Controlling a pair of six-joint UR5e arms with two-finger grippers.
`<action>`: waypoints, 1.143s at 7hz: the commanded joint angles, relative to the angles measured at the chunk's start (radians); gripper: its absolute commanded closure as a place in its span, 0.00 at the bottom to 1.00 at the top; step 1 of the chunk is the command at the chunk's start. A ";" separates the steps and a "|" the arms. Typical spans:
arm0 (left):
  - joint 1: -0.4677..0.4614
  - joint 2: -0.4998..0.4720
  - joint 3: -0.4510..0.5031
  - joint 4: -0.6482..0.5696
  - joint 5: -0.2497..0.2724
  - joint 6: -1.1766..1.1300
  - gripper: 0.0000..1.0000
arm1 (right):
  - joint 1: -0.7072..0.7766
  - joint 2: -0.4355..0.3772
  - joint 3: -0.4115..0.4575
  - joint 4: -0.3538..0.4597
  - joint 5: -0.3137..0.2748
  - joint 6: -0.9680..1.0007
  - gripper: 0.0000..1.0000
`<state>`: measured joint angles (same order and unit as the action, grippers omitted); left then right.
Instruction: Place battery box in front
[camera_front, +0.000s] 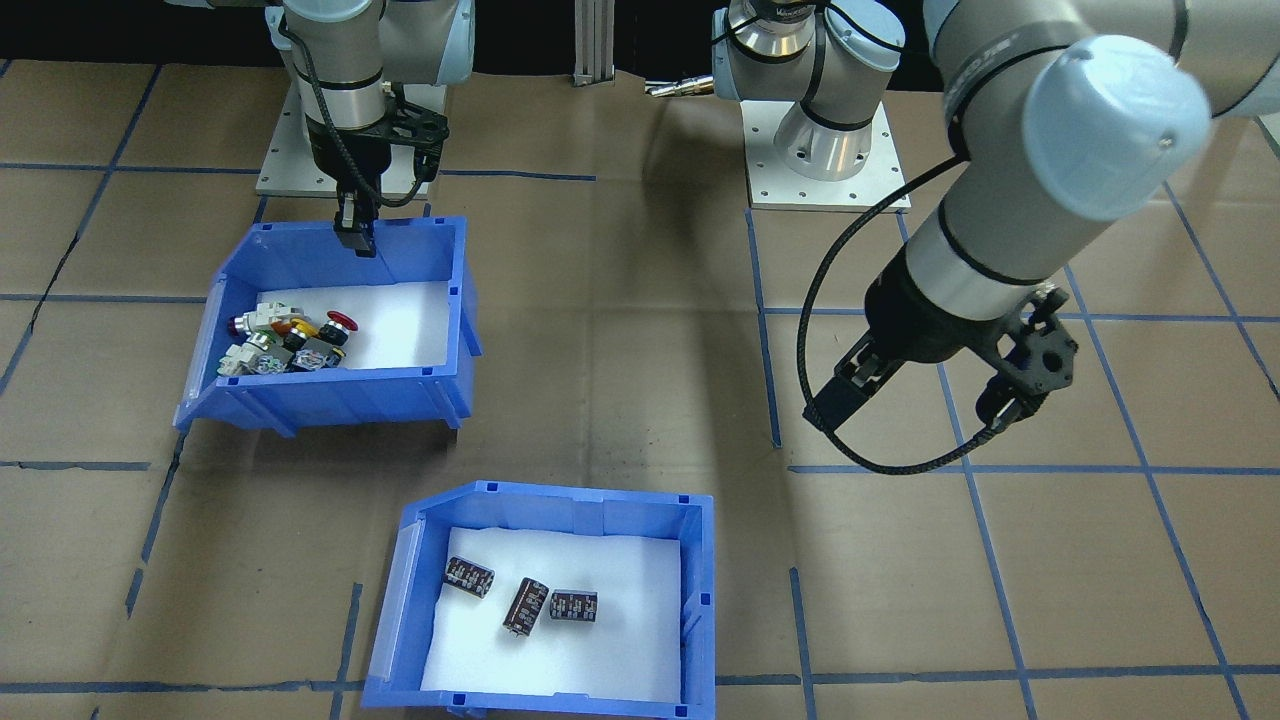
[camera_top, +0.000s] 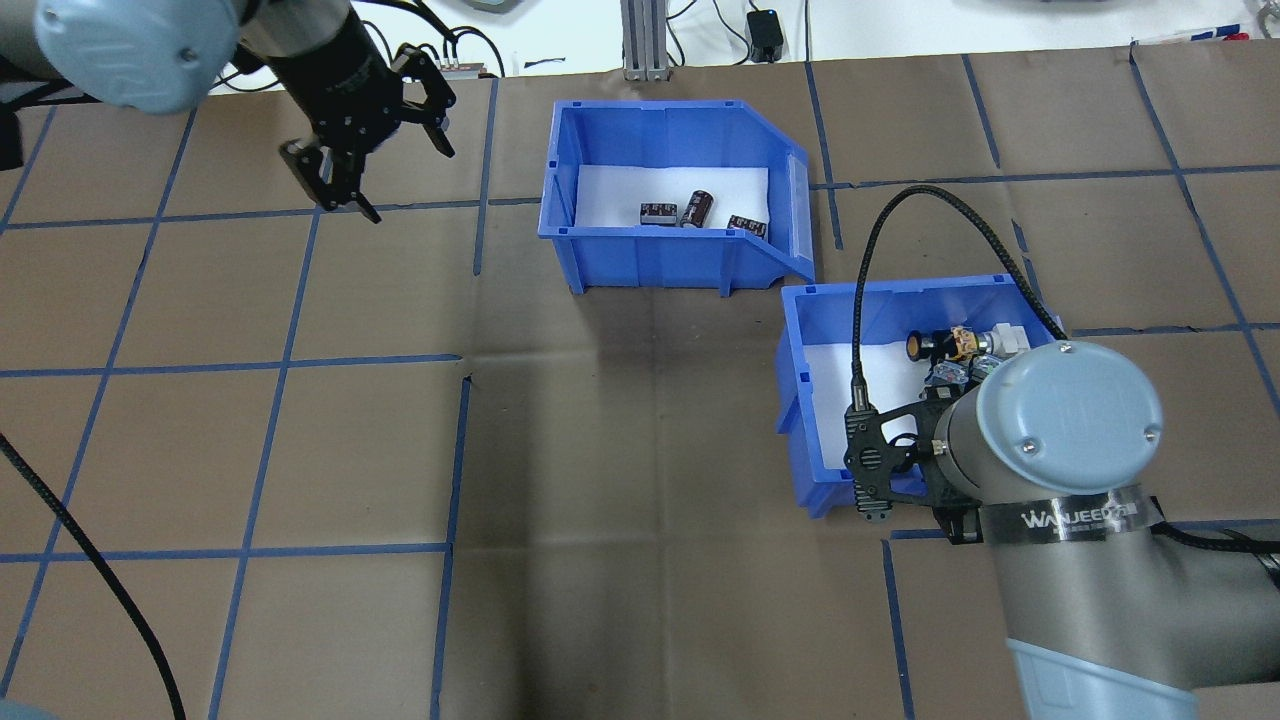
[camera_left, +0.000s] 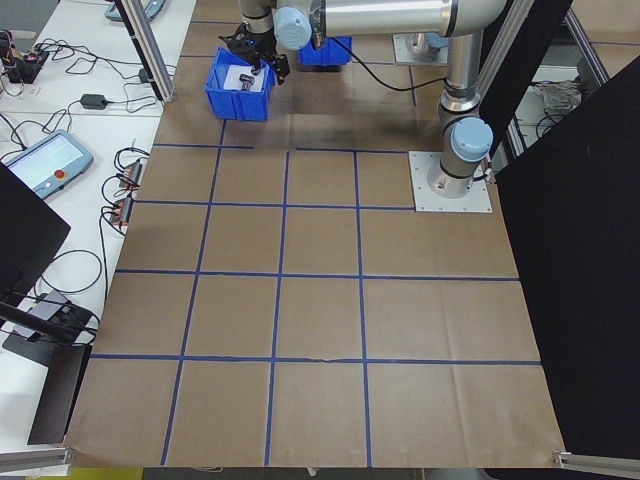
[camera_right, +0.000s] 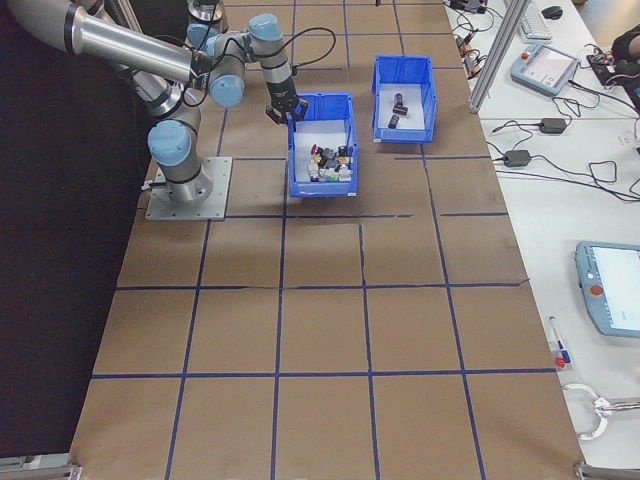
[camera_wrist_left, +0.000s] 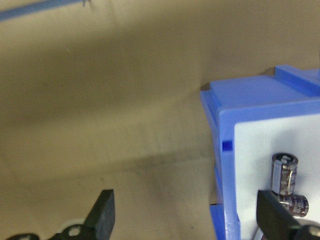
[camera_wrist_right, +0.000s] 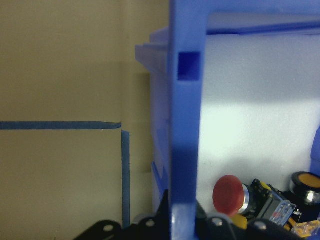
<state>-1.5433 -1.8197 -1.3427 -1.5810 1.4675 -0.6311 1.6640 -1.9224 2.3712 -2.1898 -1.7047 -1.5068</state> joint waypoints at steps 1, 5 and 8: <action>0.022 0.051 0.037 -0.033 0.008 0.569 0.00 | 0.132 0.032 -0.004 -0.010 -0.003 0.139 1.00; 0.020 0.045 0.039 -0.020 0.191 0.766 0.00 | 0.356 0.195 -0.122 -0.015 -0.064 0.371 1.00; 0.019 0.034 0.022 -0.030 0.191 0.762 0.00 | 0.540 0.400 -0.277 -0.013 -0.157 0.529 1.00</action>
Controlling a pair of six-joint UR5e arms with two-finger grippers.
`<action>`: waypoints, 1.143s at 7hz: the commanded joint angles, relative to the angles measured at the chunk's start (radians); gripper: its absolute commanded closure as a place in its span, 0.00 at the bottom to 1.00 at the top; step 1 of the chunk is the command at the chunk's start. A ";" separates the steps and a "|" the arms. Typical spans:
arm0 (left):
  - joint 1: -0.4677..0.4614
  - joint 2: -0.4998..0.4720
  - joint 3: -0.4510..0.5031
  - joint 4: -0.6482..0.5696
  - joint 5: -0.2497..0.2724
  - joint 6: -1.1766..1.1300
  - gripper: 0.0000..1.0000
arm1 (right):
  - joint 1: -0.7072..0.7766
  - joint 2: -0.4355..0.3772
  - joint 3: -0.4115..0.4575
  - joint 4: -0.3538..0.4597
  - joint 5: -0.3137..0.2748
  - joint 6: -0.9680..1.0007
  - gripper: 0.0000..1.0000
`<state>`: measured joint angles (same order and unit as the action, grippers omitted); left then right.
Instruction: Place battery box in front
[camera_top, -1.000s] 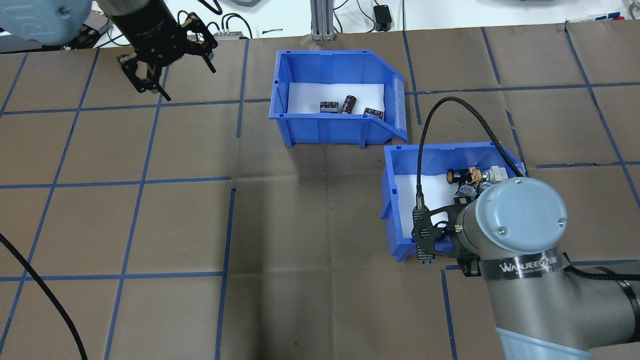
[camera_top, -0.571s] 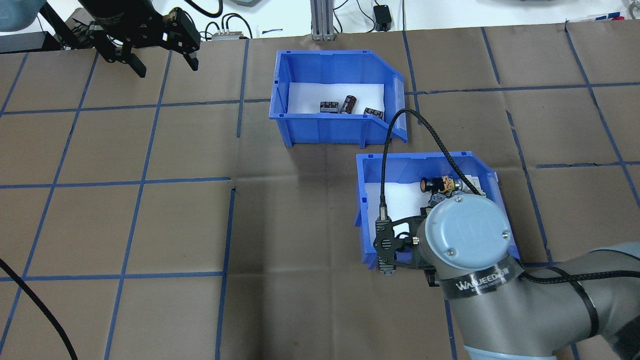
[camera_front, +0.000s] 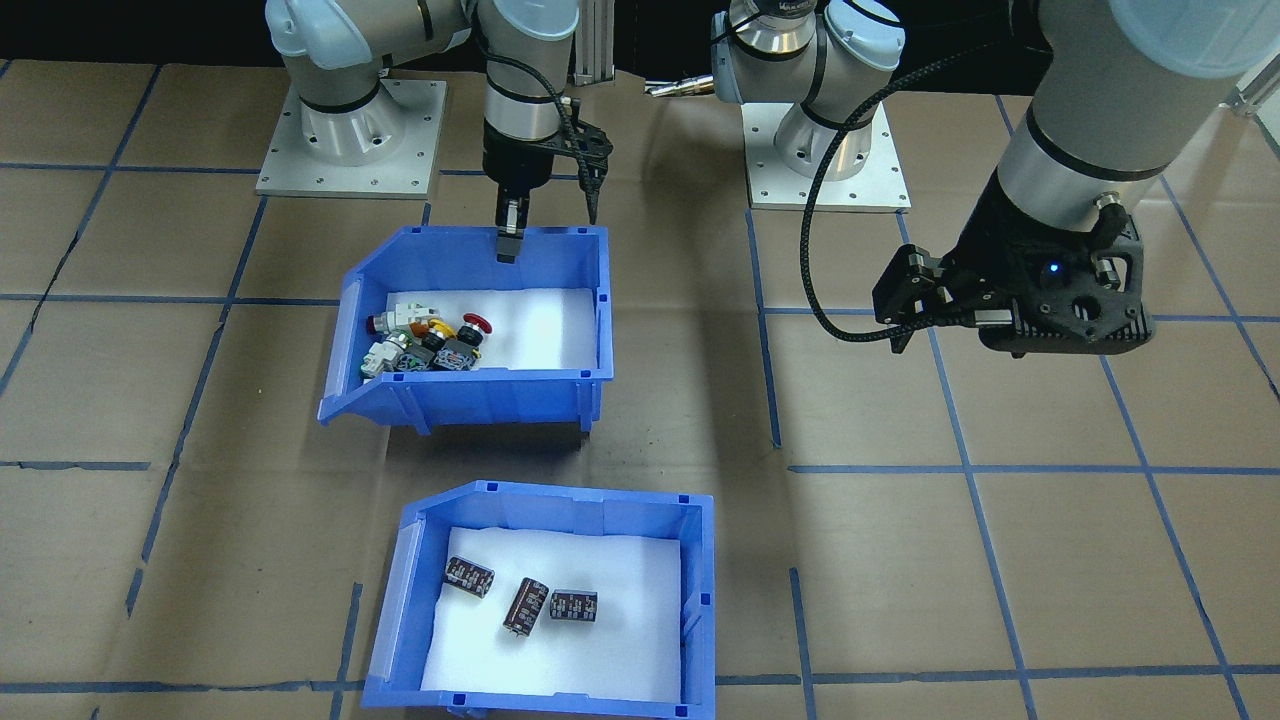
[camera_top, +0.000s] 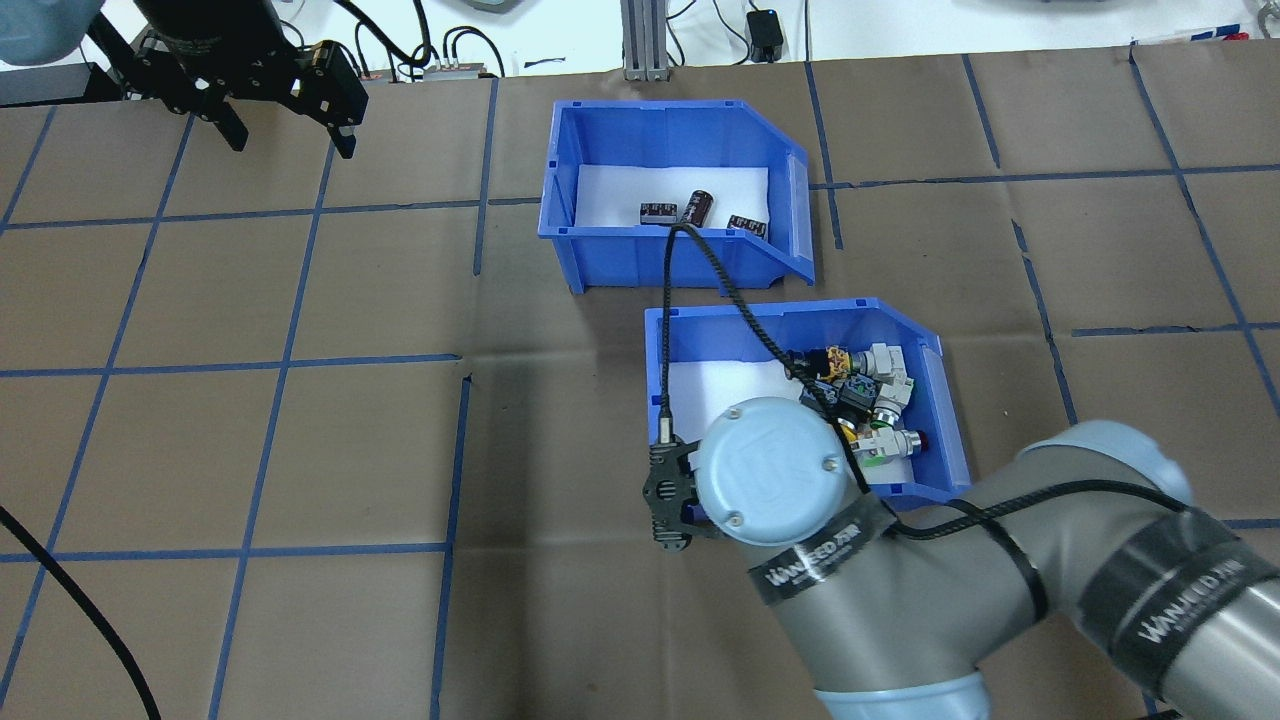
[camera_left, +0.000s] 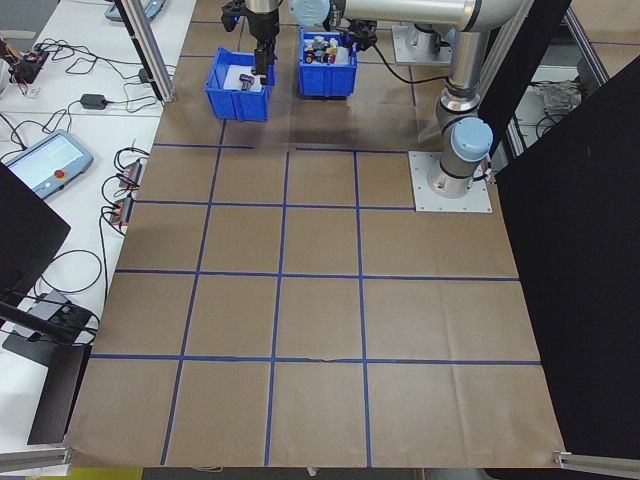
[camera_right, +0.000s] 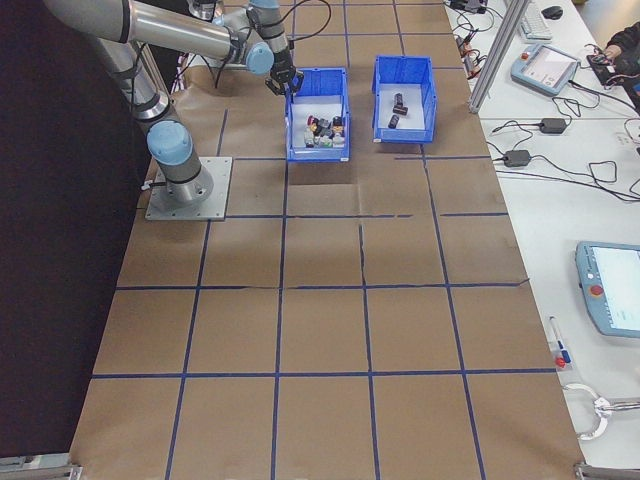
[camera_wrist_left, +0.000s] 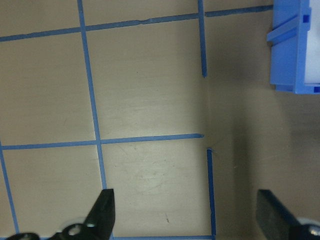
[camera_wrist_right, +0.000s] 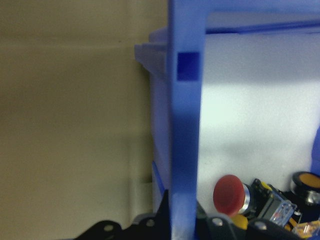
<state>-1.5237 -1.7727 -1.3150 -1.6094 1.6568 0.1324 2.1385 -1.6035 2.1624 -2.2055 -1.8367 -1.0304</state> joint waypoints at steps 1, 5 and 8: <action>-0.001 -0.010 -0.027 -0.001 0.003 0.000 0.00 | 0.102 0.112 -0.090 0.004 -0.027 0.091 1.00; -0.001 -0.002 -0.069 0.009 0.001 0.000 0.00 | 0.107 0.105 -0.079 0.009 -0.026 0.082 1.00; 0.000 -0.004 -0.070 0.017 -0.147 -0.016 0.00 | 0.106 0.099 -0.053 0.035 -0.021 0.093 0.73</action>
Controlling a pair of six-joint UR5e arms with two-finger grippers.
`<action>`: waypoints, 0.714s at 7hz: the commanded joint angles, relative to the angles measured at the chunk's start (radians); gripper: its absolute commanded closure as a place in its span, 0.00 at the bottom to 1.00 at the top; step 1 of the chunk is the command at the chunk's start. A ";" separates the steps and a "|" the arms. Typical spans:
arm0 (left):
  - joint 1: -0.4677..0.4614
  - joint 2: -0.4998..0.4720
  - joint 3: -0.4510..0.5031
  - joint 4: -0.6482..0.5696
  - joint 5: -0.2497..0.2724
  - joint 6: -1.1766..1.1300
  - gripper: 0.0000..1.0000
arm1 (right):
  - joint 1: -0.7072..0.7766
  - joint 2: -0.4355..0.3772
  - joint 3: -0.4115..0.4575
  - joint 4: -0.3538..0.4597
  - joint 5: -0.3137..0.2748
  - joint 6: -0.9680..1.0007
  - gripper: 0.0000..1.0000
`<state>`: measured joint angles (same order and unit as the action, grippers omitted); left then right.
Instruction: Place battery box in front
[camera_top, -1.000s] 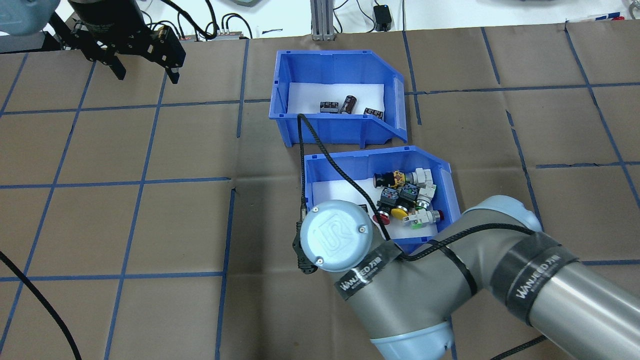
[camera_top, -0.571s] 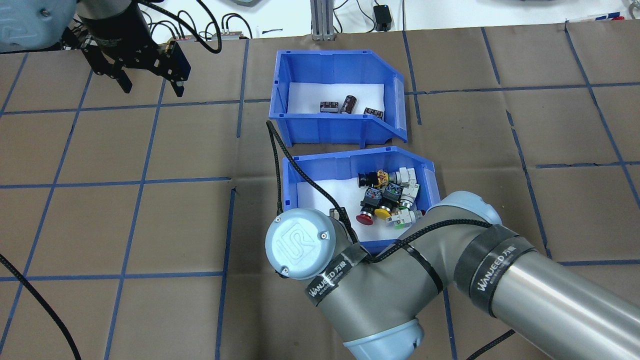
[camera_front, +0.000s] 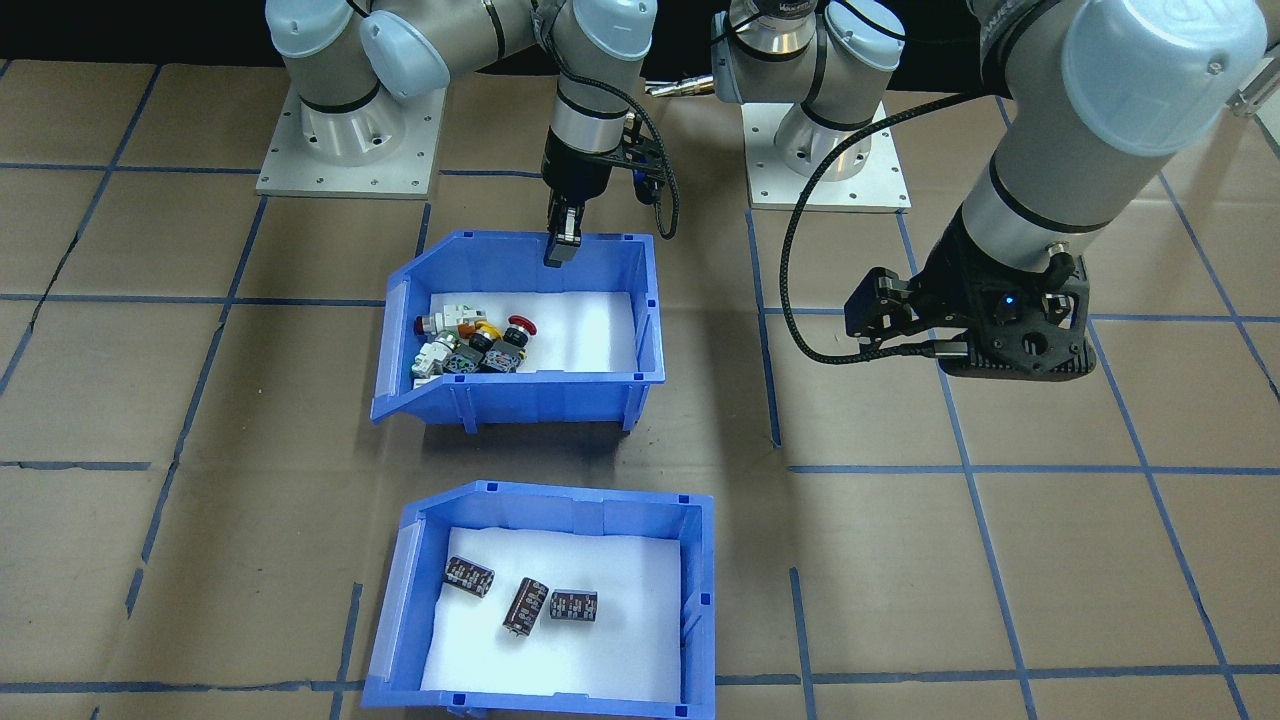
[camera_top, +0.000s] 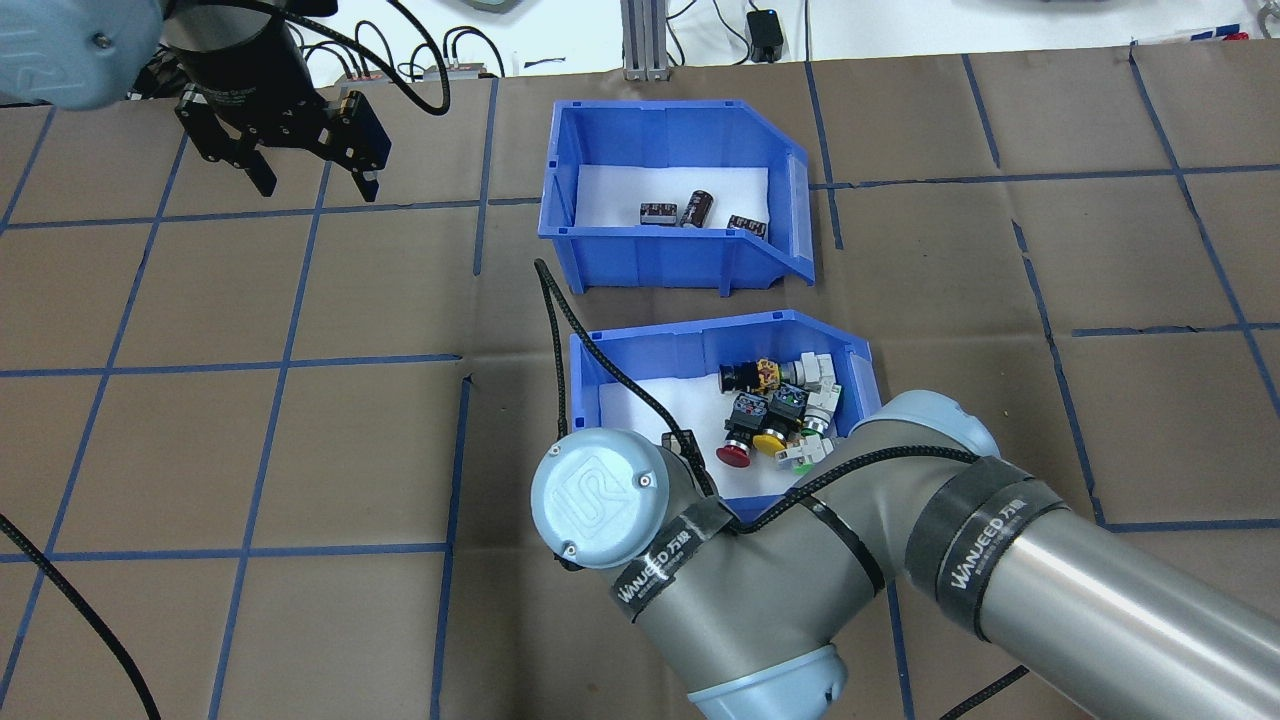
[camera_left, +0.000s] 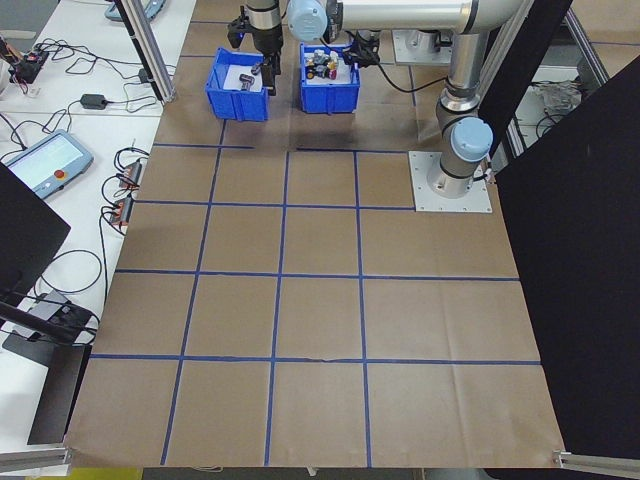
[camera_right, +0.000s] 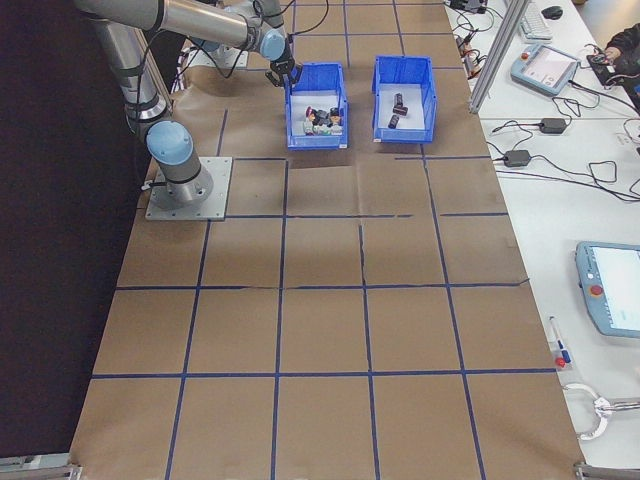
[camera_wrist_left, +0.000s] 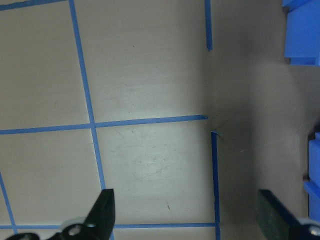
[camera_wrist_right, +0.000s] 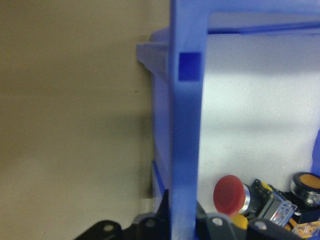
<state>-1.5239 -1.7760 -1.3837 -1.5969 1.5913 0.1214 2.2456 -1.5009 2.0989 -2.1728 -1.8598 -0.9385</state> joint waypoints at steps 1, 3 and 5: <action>0.001 -0.002 -0.005 0.005 -0.077 0.009 0.00 | -0.004 -0.004 0.010 -0.002 0.020 0.013 0.11; 0.001 0.018 -0.034 0.003 -0.077 0.001 0.00 | -0.024 -0.040 -0.005 0.008 0.021 0.032 0.00; -0.001 0.071 -0.092 0.005 -0.076 0.001 0.00 | -0.123 -0.195 0.000 0.158 0.027 0.021 0.00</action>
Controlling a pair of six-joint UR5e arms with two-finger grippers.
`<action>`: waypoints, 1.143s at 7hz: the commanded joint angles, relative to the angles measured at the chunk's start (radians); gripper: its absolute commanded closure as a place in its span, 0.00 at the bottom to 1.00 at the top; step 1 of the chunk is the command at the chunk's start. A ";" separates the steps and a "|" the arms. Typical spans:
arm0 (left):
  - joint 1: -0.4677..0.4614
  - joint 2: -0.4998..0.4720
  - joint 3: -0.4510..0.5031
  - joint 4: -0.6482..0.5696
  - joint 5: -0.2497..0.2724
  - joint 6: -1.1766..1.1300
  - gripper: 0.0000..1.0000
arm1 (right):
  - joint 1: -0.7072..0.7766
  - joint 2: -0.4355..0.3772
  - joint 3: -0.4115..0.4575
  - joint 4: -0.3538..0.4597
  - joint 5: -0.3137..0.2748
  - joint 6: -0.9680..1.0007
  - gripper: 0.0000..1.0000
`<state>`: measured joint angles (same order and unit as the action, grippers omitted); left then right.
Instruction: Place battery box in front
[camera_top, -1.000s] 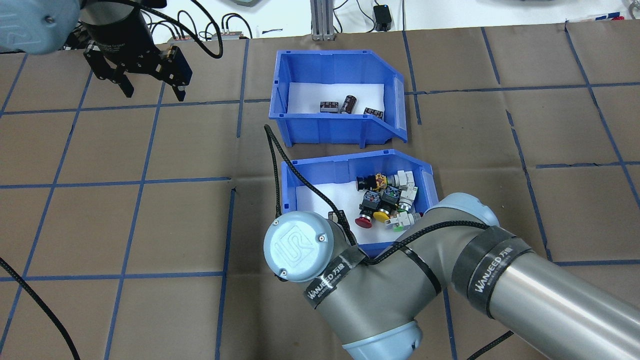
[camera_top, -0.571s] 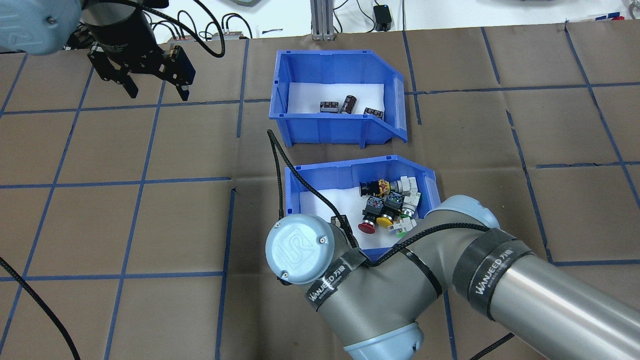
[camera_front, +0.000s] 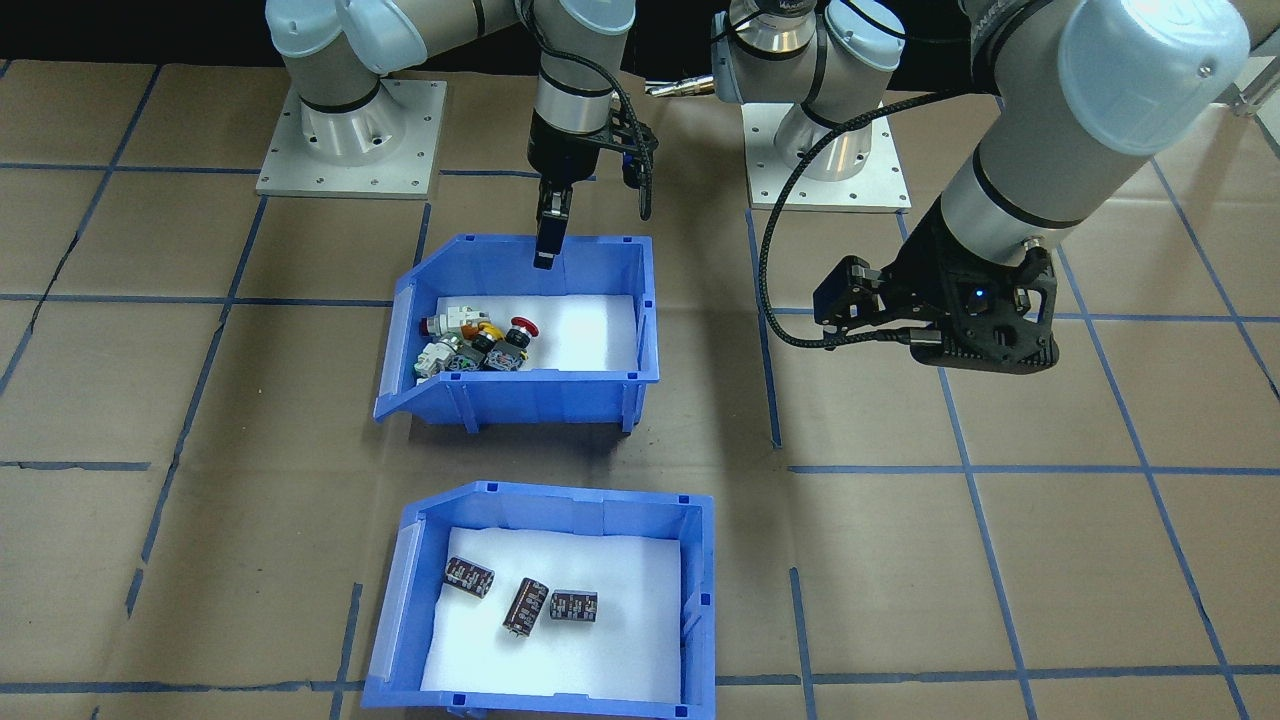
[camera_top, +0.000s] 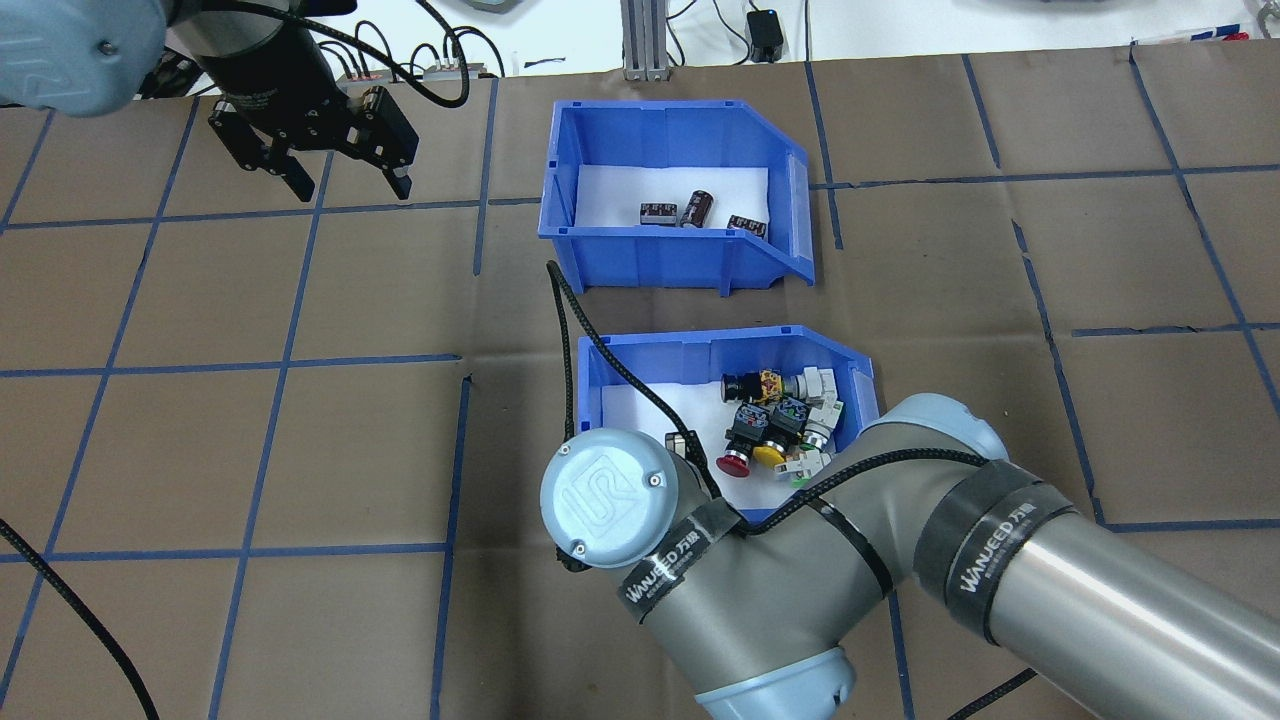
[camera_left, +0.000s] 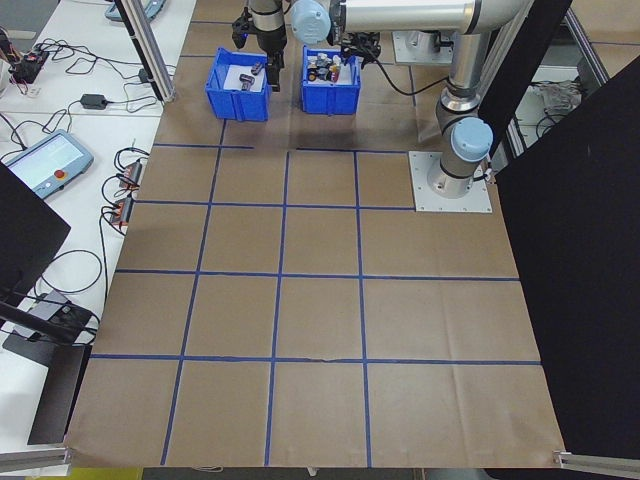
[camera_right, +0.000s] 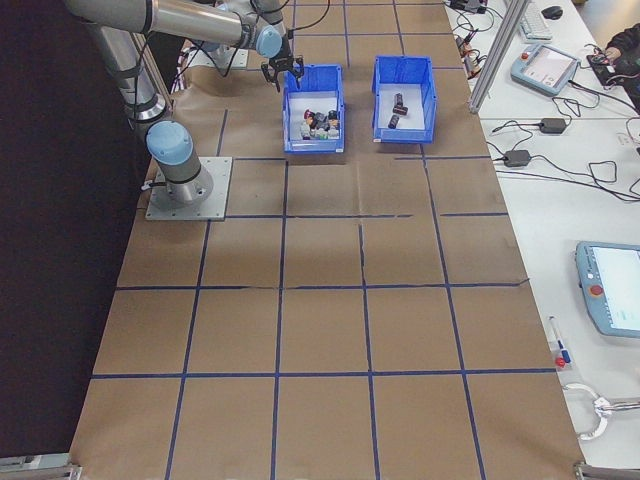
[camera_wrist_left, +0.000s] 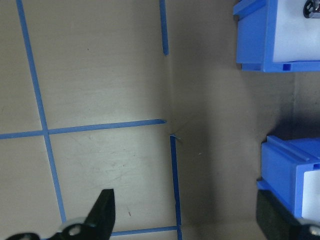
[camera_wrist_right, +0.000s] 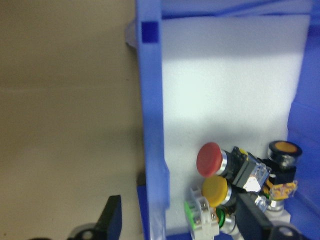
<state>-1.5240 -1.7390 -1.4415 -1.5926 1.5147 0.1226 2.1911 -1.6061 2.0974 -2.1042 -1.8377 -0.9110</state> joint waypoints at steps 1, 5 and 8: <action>0.001 0.041 -0.043 0.028 0.002 0.002 0.00 | -0.158 -0.144 -0.005 0.116 0.011 0.001 0.00; 0.001 0.047 -0.046 0.045 0.007 0.008 0.00 | -0.488 -0.181 -0.114 0.194 0.213 0.272 0.00; 0.001 0.045 -0.045 0.045 0.009 0.009 0.00 | -0.559 -0.155 -0.198 0.306 0.233 0.694 0.00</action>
<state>-1.5232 -1.6925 -1.4866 -1.5478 1.5221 0.1307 1.6477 -1.7746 1.9268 -1.8210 -1.6106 -0.4204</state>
